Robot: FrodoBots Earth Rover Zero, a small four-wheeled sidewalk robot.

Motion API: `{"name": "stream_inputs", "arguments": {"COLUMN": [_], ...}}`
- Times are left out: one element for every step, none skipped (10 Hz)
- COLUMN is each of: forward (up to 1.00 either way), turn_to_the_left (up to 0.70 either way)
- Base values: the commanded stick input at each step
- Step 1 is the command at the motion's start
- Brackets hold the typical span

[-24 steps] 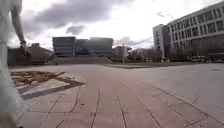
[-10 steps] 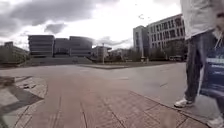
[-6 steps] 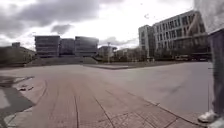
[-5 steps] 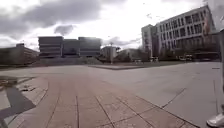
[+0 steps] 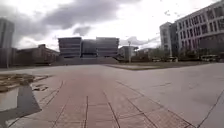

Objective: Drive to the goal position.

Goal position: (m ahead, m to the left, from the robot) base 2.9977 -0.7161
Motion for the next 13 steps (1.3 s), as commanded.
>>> {"name": "stream_inputs", "arguments": {"forward": [1.00,1.00,1.00,1.00,1.00,1.00,1.00,1.00,1.00,1.00,1.00,1.00,1.00], "turn_to_the_left": [0.02,0.02,0.02,0.02,0.02,0.02,0.02,0.02,0.02,0.02,0.02,0.02,0.02]}}
